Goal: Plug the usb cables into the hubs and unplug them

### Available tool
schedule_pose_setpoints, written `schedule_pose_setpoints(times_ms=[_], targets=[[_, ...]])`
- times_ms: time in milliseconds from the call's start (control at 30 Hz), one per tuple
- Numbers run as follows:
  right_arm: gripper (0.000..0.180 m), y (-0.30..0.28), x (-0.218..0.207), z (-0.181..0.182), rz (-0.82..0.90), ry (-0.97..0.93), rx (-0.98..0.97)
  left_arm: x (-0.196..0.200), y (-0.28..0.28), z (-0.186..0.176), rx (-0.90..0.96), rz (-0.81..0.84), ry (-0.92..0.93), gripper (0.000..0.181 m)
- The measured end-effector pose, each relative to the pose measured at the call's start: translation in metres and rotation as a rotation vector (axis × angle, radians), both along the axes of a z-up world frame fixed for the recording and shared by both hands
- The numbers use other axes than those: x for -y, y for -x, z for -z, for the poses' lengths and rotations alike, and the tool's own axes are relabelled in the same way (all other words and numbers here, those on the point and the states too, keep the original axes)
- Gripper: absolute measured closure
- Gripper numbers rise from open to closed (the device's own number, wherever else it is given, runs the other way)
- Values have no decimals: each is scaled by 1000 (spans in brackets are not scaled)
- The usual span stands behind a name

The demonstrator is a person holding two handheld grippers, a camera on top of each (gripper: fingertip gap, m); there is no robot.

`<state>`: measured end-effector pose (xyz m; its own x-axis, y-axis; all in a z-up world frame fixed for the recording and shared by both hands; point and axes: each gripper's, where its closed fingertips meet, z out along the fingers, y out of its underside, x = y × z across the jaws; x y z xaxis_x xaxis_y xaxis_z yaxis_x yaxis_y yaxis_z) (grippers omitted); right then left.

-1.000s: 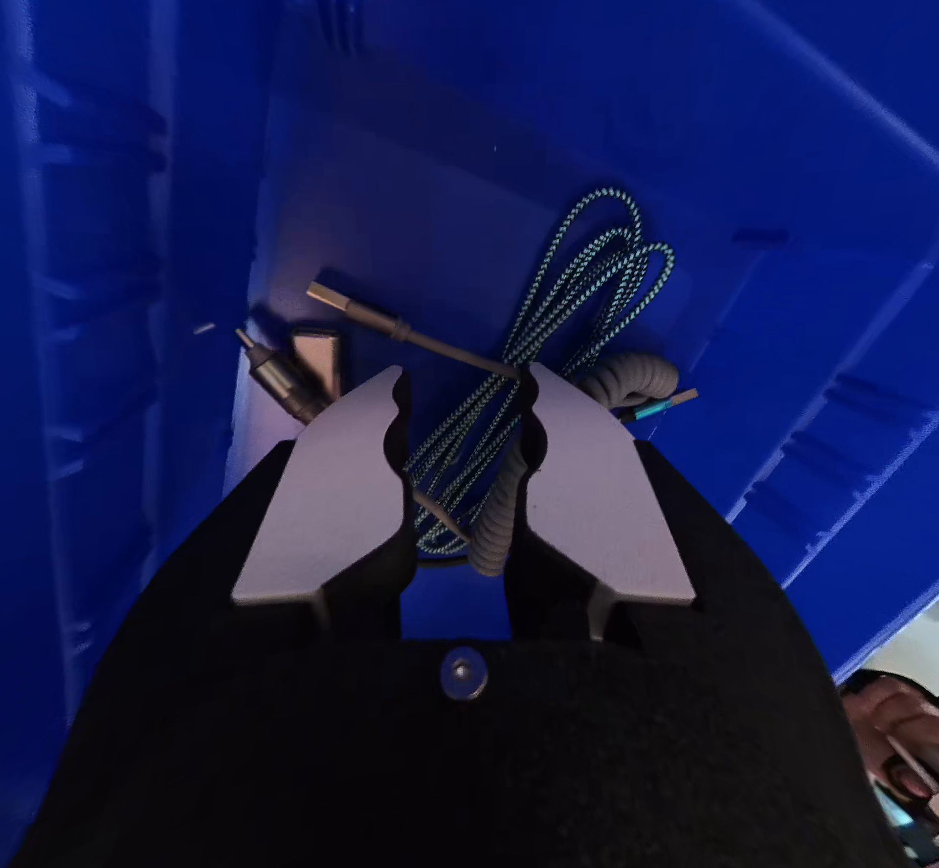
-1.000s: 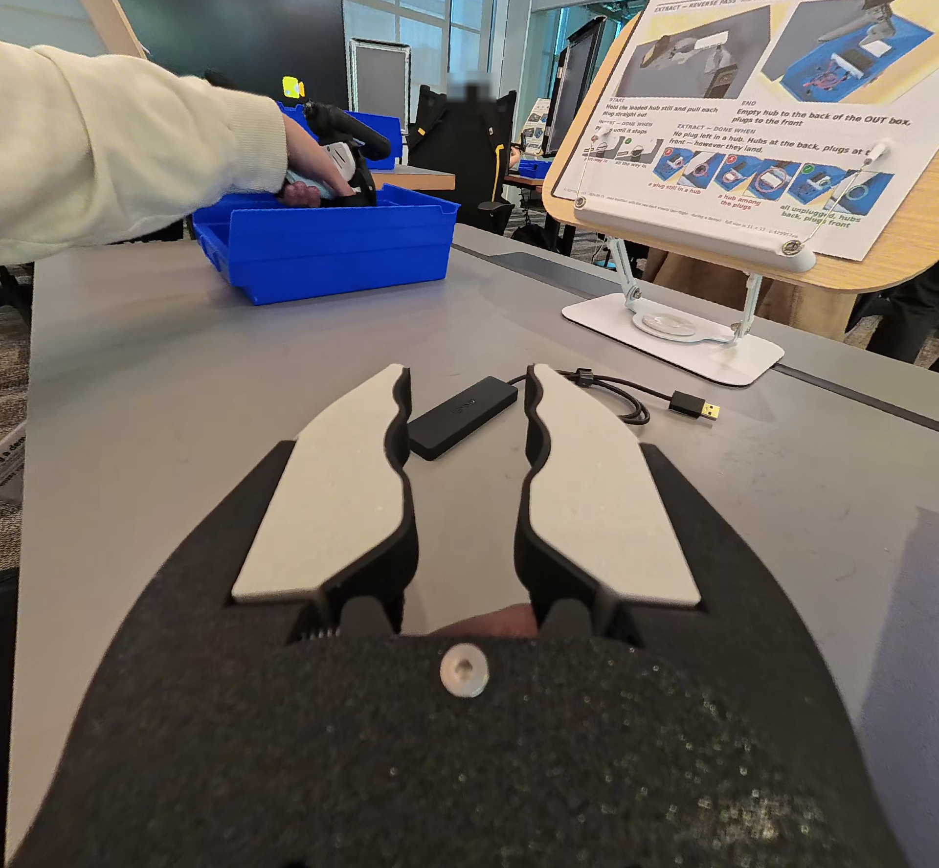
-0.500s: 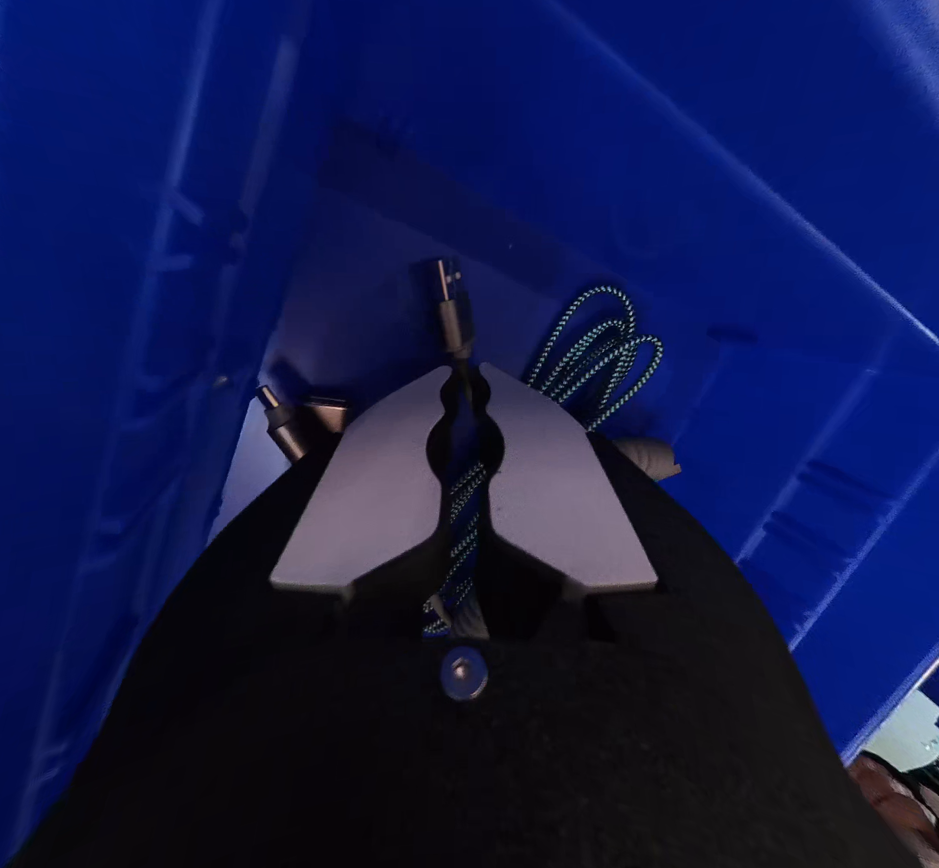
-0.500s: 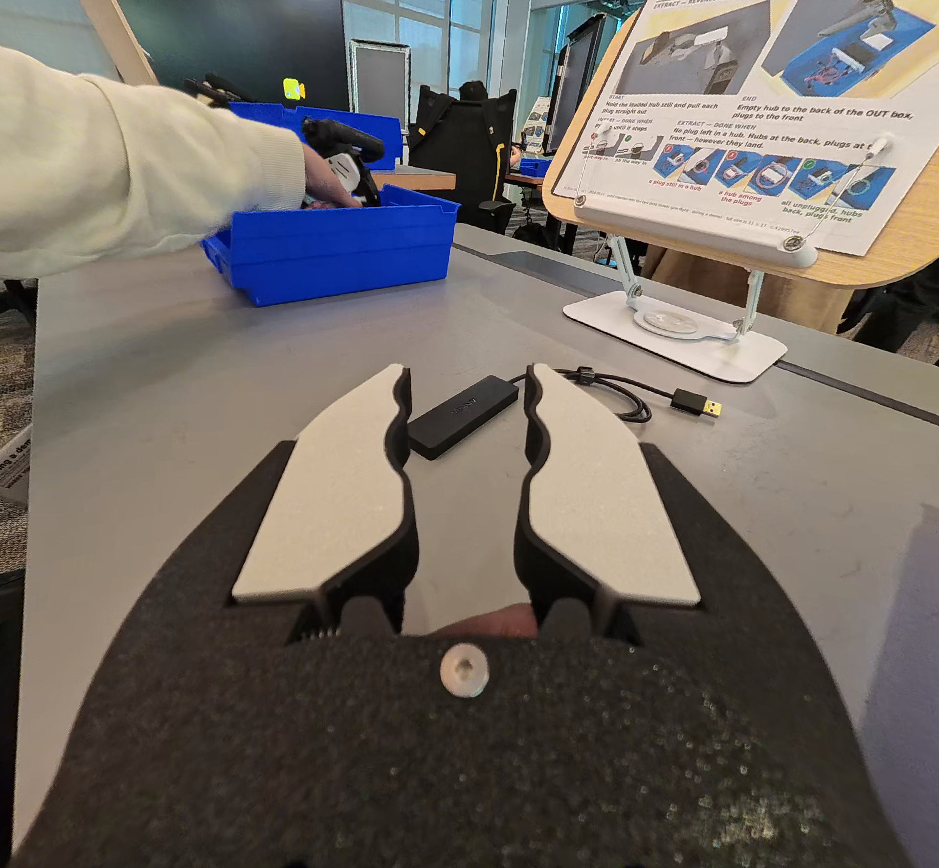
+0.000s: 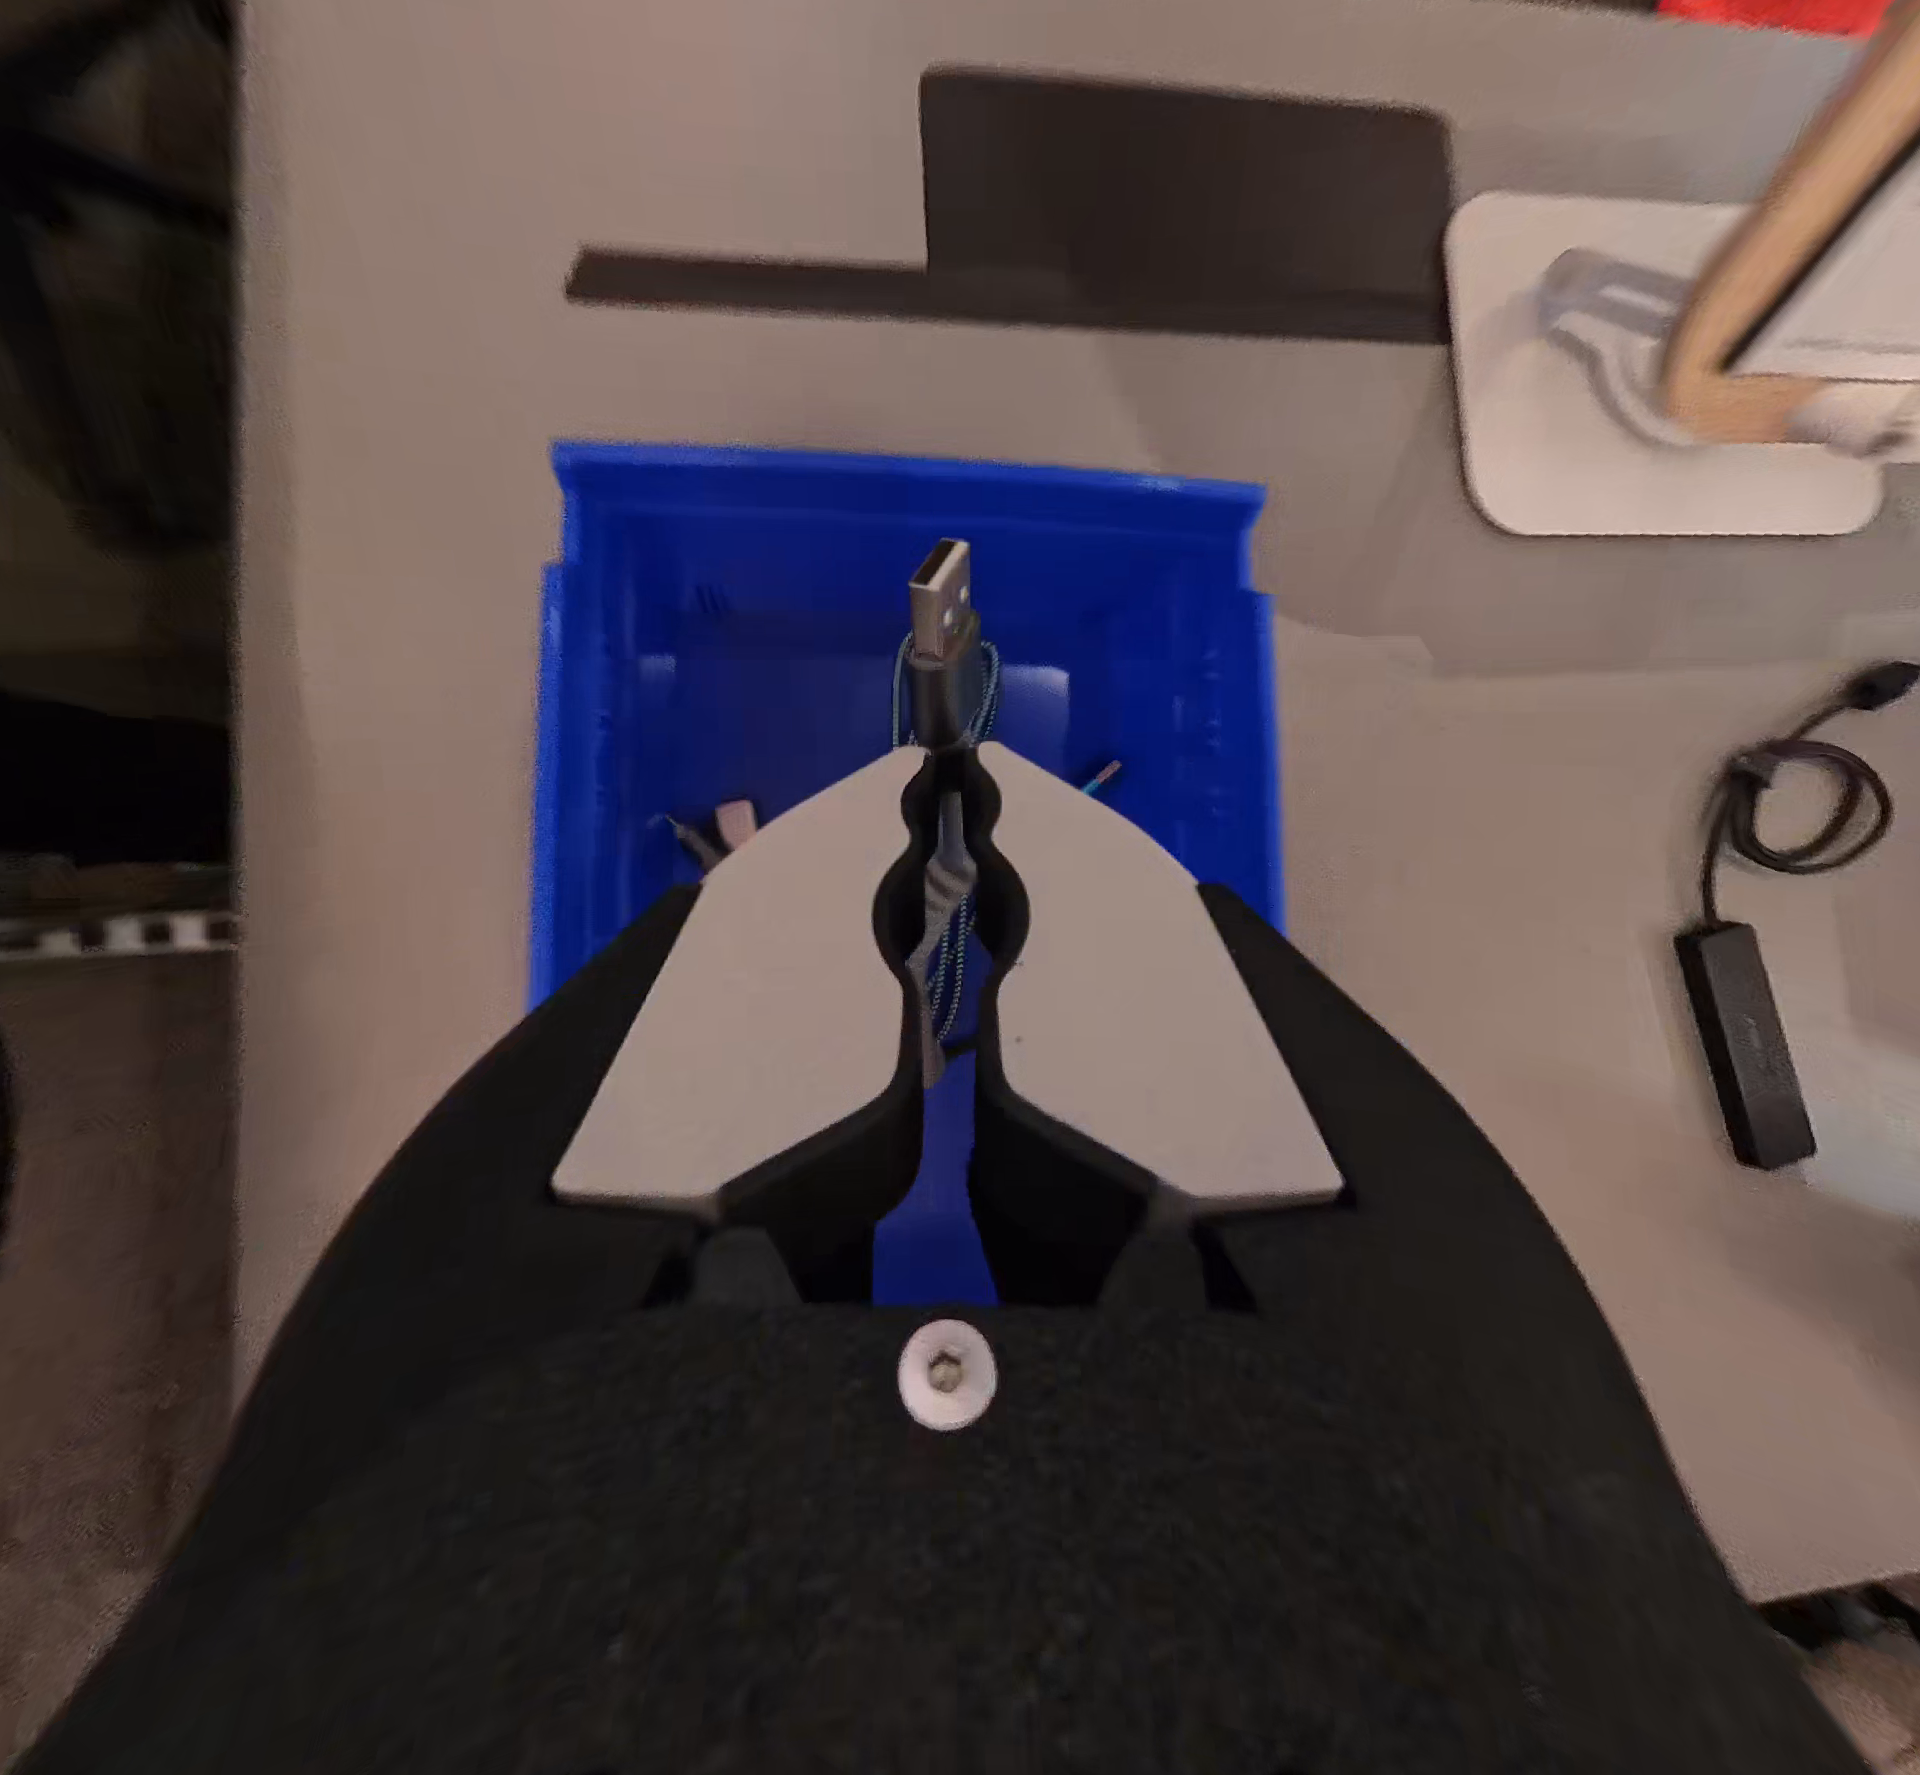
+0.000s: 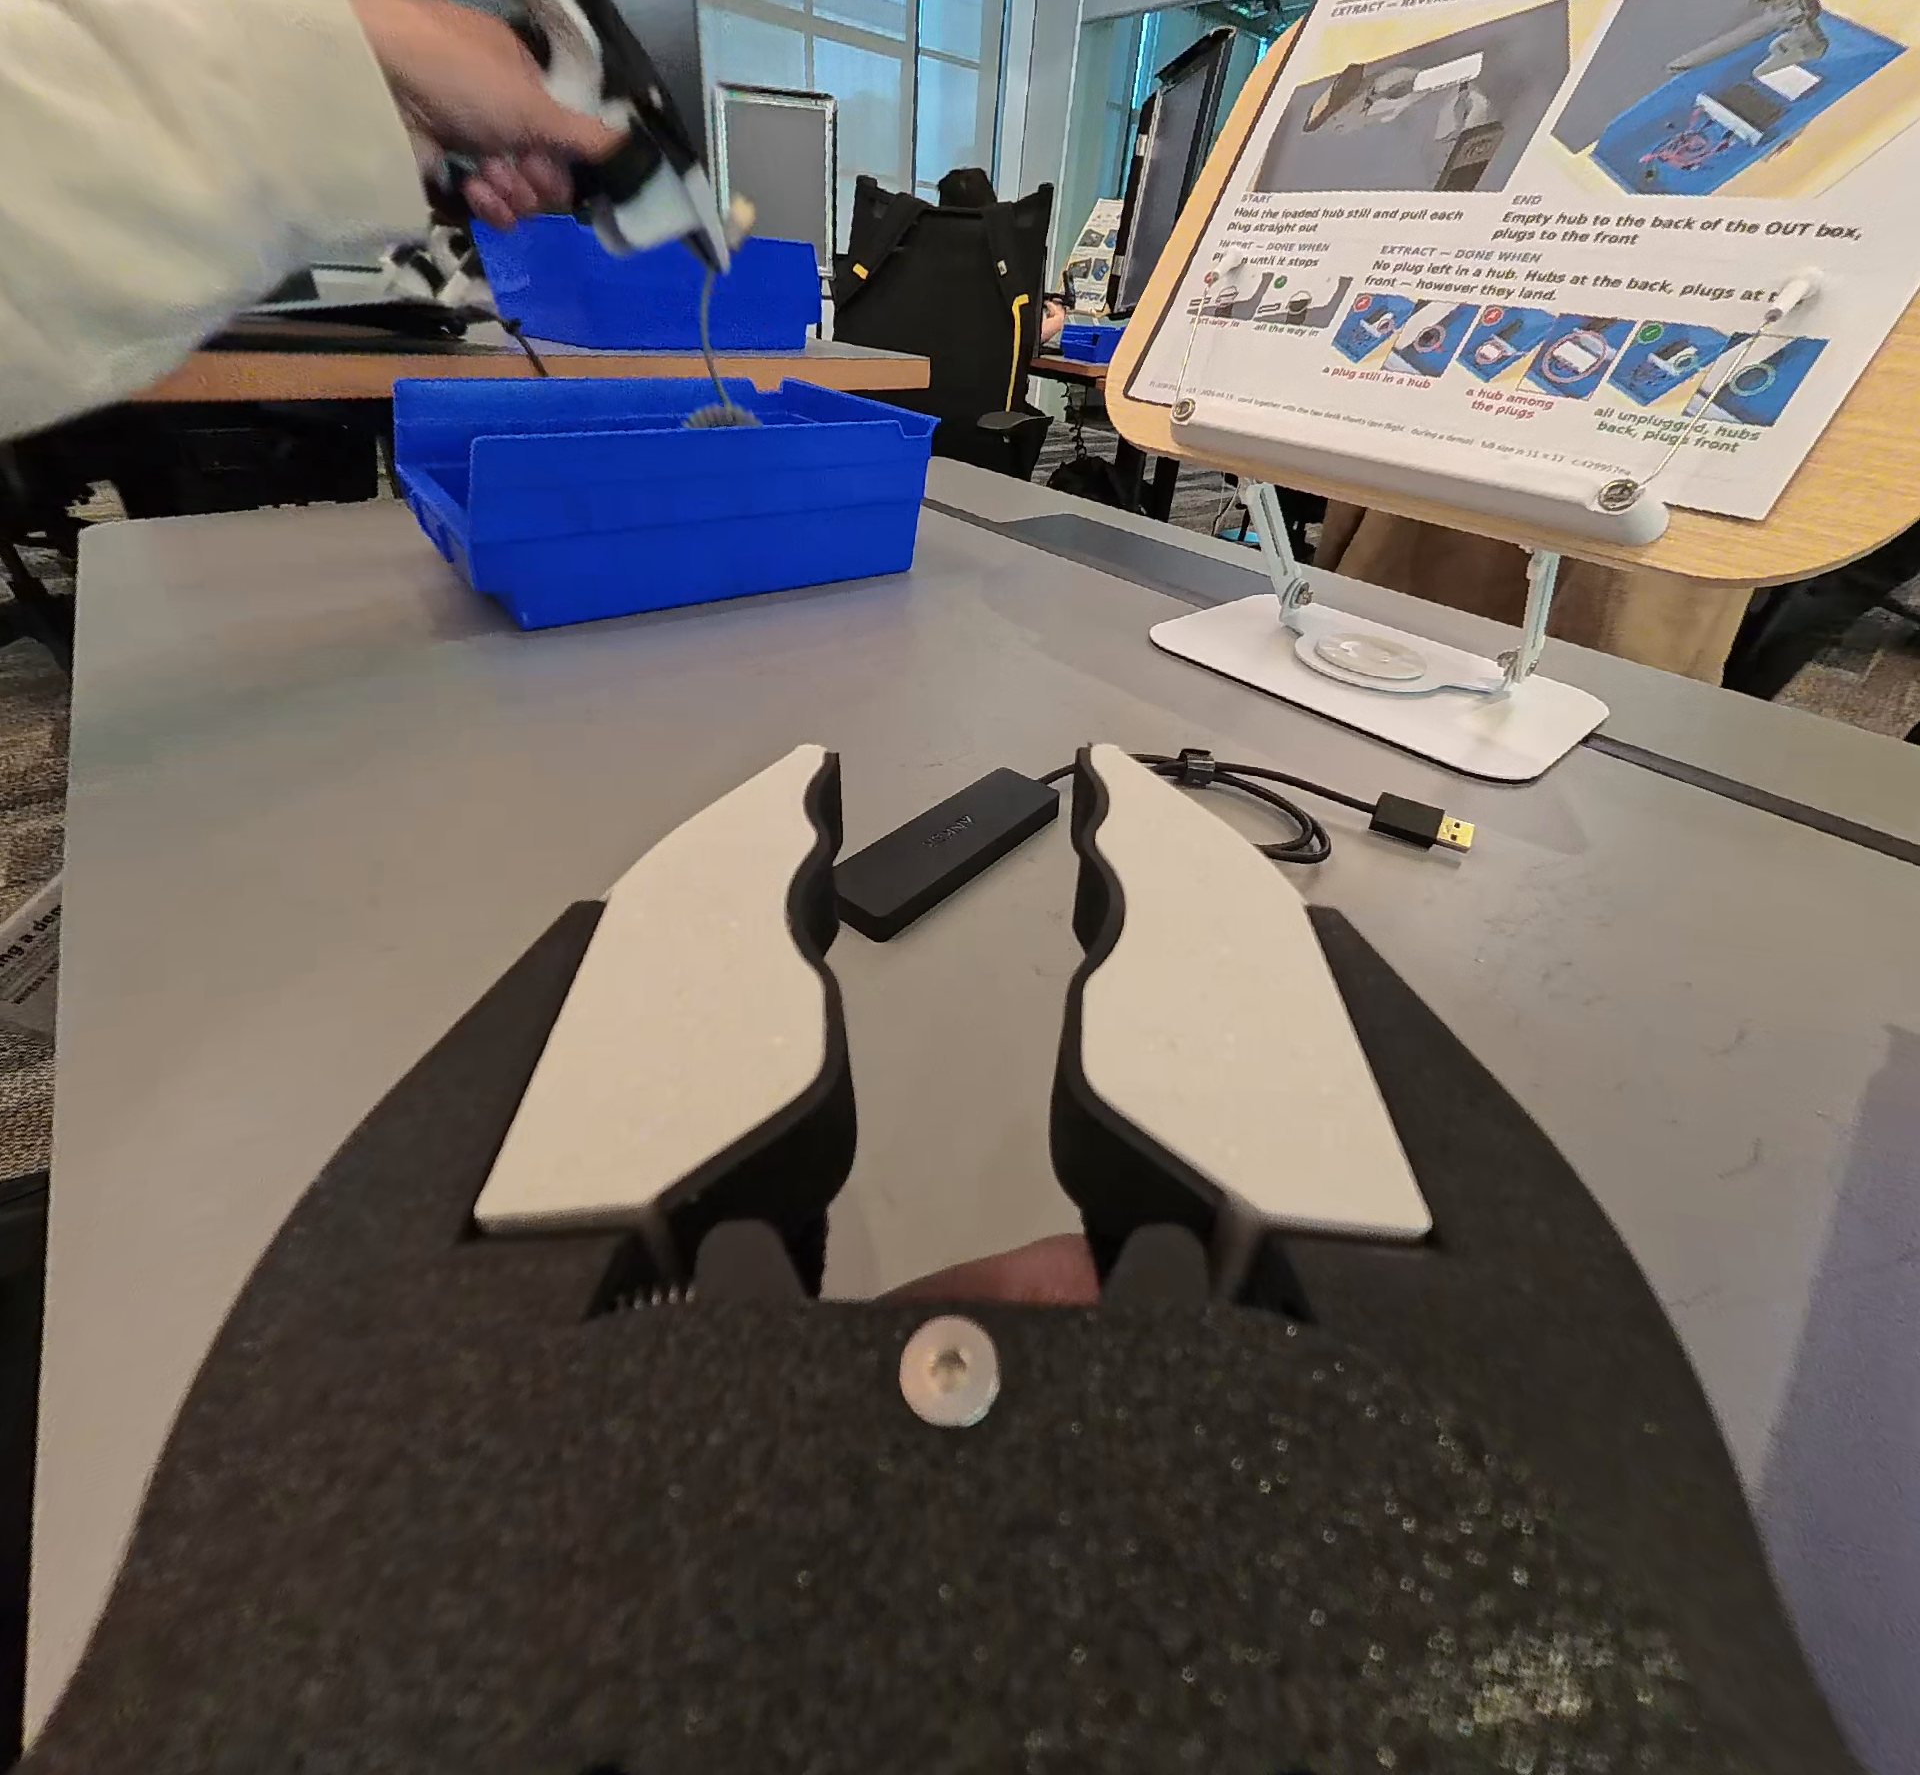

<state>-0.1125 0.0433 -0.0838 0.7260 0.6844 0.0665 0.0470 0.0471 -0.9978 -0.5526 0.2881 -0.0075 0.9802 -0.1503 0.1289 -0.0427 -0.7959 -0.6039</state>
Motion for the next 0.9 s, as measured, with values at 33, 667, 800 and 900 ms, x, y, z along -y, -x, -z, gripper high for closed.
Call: schedule_pose_setpoints(times_ms=[33,667,800,900], targets=[[138,0,0,0,0,0,0,7,-2,-23,-18,19,-42,177],[138,0,-1,0,9,-1,1,154,-136,-309,-195,326,-495,177],[138,0,0,0,10,-5,0,162,-166,-269,-212,391,-444,178],[138,0,0,0,5,-5,4,163,-180,-213,-268,439,-367,177]])
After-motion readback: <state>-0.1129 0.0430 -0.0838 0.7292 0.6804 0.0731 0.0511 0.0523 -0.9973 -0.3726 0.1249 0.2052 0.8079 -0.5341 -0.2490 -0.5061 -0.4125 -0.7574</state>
